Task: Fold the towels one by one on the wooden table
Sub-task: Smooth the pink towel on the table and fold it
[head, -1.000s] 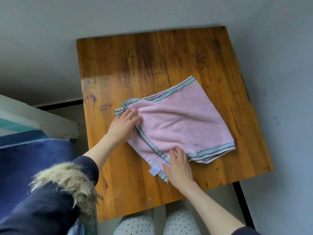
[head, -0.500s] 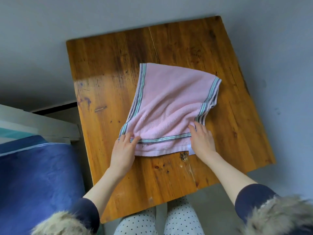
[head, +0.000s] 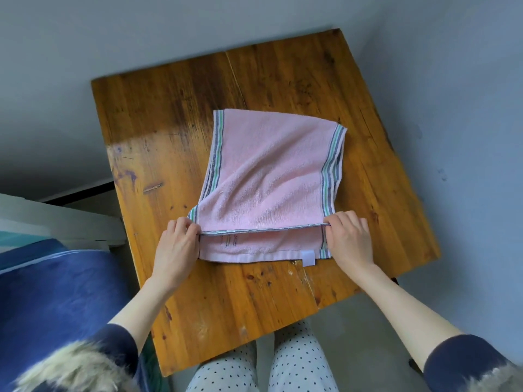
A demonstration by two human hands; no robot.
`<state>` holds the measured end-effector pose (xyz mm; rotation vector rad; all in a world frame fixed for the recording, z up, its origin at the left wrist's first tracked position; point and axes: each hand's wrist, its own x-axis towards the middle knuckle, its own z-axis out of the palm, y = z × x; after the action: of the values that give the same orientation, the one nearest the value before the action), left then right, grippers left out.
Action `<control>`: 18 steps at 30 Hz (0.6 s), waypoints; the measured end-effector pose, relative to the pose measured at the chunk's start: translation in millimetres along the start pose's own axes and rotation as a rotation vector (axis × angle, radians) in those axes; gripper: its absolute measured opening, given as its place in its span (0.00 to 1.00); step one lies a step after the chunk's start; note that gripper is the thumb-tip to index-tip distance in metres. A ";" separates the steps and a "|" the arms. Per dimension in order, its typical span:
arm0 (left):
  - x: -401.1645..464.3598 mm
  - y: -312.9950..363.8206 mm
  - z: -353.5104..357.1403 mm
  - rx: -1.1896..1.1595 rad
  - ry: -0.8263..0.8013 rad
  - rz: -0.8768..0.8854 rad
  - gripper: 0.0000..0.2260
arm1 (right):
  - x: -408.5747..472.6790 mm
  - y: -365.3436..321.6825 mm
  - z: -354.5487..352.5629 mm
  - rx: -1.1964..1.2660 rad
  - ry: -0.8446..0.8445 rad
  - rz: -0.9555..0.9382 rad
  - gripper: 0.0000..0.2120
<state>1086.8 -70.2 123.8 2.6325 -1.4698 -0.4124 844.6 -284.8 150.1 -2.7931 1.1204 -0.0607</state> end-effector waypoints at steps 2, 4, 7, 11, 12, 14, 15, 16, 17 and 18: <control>-1.2 2.8 -4.4 -0.059 0.083 0.030 0.05 | -4.8 5.6 -6.5 0.021 0.076 0.019 0.07; -6.9 5.7 -9.1 -0.092 0.168 0.065 0.07 | -10.2 7.4 -11.1 0.042 0.143 0.041 0.06; -24.5 9.6 -10.3 -0.081 0.203 0.171 0.07 | -23.5 7.4 -9.3 0.046 0.175 0.030 0.05; -40.4 6.1 4.7 -0.035 0.030 0.184 0.09 | -49.1 14.3 11.6 0.002 0.044 -0.002 0.08; -41.1 3.5 9.7 -0.023 -0.012 0.174 0.08 | -54.9 16.0 18.2 -0.016 -0.026 0.008 0.09; -39.7 -1.1 17.3 -0.026 -0.066 0.175 0.07 | -63.6 17.3 31.0 -0.027 -0.226 0.068 0.09; -38.8 -2.8 19.7 -0.036 -0.083 0.187 0.07 | -67.1 18.2 37.6 -0.005 -0.307 0.097 0.11; -37.9 -4.4 21.3 -0.043 -0.099 0.202 0.09 | -69.1 19.0 42.5 0.033 -0.355 0.117 0.14; -37.9 -6.0 22.1 -0.047 -0.117 0.214 0.10 | -70.3 19.7 45.4 0.071 -0.381 0.127 0.16; -38.5 -7.7 22.4 -0.046 -0.135 0.225 0.12 | -70.8 20.2 46.8 0.093 -0.403 0.125 0.18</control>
<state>1067.7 -32.5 107.8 2.4105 -1.7501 -0.6020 783.6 -245.4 101.8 -2.4893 1.1462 0.4304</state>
